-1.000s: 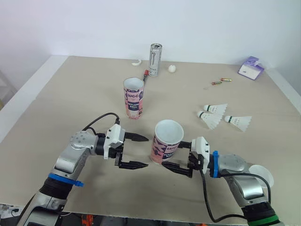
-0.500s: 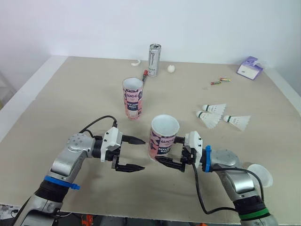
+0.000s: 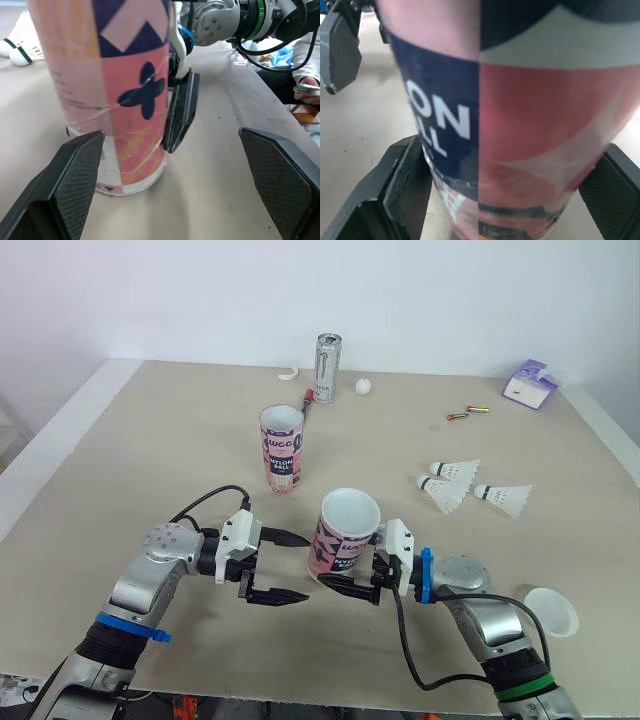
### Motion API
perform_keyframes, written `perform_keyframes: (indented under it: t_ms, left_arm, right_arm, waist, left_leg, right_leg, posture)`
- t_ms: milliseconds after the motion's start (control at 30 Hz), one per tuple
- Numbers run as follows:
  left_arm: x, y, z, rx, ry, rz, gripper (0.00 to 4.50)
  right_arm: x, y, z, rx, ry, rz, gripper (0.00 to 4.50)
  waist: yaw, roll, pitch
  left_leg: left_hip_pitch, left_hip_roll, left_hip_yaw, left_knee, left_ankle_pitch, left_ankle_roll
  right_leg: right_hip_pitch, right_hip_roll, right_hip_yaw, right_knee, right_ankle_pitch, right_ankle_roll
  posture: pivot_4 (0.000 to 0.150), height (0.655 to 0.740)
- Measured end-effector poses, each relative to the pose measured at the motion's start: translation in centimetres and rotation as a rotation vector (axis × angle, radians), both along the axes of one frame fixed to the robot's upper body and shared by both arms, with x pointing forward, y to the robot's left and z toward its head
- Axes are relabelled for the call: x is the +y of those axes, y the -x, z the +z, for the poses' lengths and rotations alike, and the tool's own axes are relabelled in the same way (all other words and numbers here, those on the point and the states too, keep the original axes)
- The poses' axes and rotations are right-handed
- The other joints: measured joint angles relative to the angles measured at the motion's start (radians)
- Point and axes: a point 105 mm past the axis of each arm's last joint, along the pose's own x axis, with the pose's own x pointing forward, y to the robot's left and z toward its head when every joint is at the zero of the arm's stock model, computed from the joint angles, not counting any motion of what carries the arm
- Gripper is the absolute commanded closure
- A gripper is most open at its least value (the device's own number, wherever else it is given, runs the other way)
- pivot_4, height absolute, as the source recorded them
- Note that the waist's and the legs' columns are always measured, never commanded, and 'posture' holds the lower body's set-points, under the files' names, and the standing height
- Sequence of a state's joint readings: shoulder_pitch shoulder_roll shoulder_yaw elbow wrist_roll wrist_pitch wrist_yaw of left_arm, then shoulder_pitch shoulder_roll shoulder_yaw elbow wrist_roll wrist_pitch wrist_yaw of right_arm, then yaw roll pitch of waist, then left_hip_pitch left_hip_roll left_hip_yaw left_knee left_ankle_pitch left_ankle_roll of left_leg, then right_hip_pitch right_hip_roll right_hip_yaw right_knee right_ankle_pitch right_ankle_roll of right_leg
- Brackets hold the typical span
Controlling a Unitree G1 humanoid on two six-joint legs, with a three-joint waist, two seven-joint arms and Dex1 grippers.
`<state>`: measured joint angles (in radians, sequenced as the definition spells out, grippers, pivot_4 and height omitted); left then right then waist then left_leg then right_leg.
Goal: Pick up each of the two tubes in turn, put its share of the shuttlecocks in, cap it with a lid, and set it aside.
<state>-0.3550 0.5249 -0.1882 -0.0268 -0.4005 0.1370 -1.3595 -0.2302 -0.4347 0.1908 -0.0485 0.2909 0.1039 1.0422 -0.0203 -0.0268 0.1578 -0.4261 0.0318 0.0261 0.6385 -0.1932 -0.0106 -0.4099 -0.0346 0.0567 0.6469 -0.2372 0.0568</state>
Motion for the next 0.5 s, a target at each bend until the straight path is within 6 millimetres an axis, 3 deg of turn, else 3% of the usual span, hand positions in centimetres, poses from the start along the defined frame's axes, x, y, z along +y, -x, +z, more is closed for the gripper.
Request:
perform_keyframes:
  t_ms: [500]
  left_arm:
    - [0.4, -0.03, -0.11, 0.001, -0.016, 0.006, 0.0]
  right_arm:
    - [0.72, -0.17, -0.02, -0.032, 0.019, 0.041, 0.11]
  waist:
    - [0.0, 0.0, 0.0]
  left_leg:
    - [0.0, 0.0, 0.0, 0.0, 0.0, 0.0]
  right_leg:
    - [0.0, 0.0, 0.0, 0.0, 0.0, 0.0]
  posture:
    - [0.15, 0.74]
